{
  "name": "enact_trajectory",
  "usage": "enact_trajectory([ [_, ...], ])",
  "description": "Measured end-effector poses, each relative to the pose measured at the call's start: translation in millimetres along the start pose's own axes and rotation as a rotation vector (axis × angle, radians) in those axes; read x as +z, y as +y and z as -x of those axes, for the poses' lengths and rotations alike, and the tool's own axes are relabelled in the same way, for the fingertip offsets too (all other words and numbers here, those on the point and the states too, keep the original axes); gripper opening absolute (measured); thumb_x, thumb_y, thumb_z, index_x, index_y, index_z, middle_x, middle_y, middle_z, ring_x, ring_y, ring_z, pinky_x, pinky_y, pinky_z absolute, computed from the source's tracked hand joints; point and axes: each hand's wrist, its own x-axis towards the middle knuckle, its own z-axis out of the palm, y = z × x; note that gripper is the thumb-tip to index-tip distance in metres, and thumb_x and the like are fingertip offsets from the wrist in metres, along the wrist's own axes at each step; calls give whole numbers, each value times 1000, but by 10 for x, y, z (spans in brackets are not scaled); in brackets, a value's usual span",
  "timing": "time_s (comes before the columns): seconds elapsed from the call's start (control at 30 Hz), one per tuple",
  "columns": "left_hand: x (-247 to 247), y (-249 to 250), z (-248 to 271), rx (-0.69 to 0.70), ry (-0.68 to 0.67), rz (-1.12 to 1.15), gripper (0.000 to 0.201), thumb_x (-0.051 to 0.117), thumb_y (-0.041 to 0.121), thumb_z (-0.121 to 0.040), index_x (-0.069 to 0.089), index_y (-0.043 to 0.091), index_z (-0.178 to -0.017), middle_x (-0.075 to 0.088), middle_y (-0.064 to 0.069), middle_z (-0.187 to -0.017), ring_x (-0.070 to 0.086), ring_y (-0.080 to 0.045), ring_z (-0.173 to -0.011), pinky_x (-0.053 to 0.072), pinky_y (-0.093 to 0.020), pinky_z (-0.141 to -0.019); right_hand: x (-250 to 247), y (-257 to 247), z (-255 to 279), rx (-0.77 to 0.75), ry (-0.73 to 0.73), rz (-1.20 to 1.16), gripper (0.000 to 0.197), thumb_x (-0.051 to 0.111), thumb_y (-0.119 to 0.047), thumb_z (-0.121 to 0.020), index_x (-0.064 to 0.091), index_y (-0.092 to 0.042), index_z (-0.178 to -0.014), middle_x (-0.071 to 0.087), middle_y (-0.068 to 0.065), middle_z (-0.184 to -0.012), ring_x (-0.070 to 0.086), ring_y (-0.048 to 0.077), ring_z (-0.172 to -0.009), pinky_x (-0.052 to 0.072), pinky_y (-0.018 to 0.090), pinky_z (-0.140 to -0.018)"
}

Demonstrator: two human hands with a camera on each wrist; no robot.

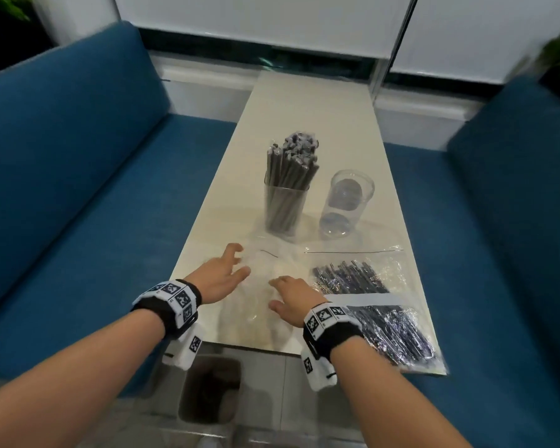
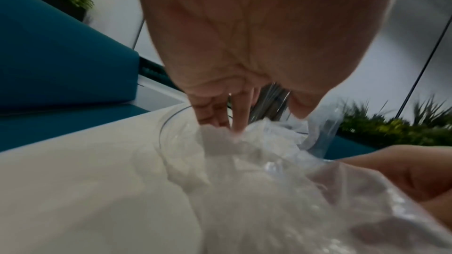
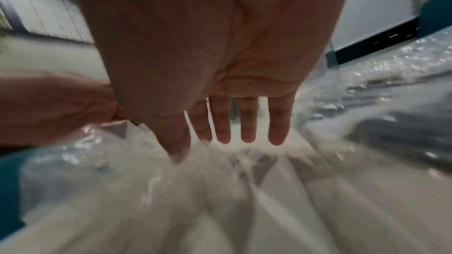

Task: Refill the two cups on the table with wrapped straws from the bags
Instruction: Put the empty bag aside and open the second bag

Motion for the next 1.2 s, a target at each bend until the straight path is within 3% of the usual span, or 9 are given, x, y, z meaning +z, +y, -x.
enact_trajectory([
  [0.17,-106,100,-16,57,68,-193,51,59,34,-101,47,24,-151,39,-8,-156,39,-34,-141,33,-45,-117,-115,50,94,5,67,-79,59,48,-41,-105,36,-20,-159,38,7,-163,35,31,-148,33,48,-121],
  [0.3,-297,327,176,183,241,-123,50,65,38,-98,53,26,-145,46,-3,-143,54,-26,-125,49,-41,-105,-407,468,674,70,421,-319,43,58,-36,-102,60,-20,-142,56,3,-146,50,22,-135,38,41,-117],
  [0.4,-350,592,414,335,457,-105,34,66,30,-98,64,23,-130,57,1,-123,58,-20,-102,51,-34,-85,-488,1181,1114,399,668,-320,37,65,-31,-98,66,-18,-133,59,6,-141,51,27,-130,40,40,-112],
  [0.57,11,1255,554,541,229,-9,12,64,25,-98,72,25,-107,63,15,-85,57,-3,-70,43,-17,-66,-285,1971,1264,778,404,-540,116,84,-54,-77,17,-14,-163,33,13,-165,39,37,-148,37,51,-119],
  [0.63,287,1517,477,552,47,-41,18,59,32,-101,73,23,-109,63,15,-85,57,-1,-70,45,-18,-69,-206,2022,1260,733,412,-685,108,89,-40,-75,28,-12,-159,53,13,-152,58,32,-127,49,39,-105],
  [0.77,707,1890,293,300,-126,58,39,49,53,-103,70,21,-108,72,5,-89,68,-9,-72,56,-29,-74,-173,1963,1442,542,624,-706,26,75,-13,-86,72,-27,-107,74,3,-110,67,25,-96,48,29,-78],
  [0.87,726,2082,235,96,-111,535,46,47,62,-100,61,20,-108,71,-11,-87,73,-22,-66,63,-41,-64,-168,1746,1767,268,892,-685,31,73,0,-86,66,-30,-91,69,-4,-105,66,16,-99,52,32,-87],
  [1.0,474,2334,215,-40,-48,1002,65,54,74,-90,54,11,-106,61,-12,-82,67,-32,-63,62,-47,-62,-114,1241,2173,-183,999,-482,34,75,3,-84,65,-27,-96,61,-1,-133,59,3,-124,47,13,-98],
  [1.2,319,2423,230,43,6,969,10,70,11,-96,60,11,-95,64,-11,-85,61,-19,-62,55,-31,-48,59,1053,2238,-286,605,-293,43,68,-43,-89,53,-53,-127,53,-14,-139,57,-2,-119,44,6,-93],
])
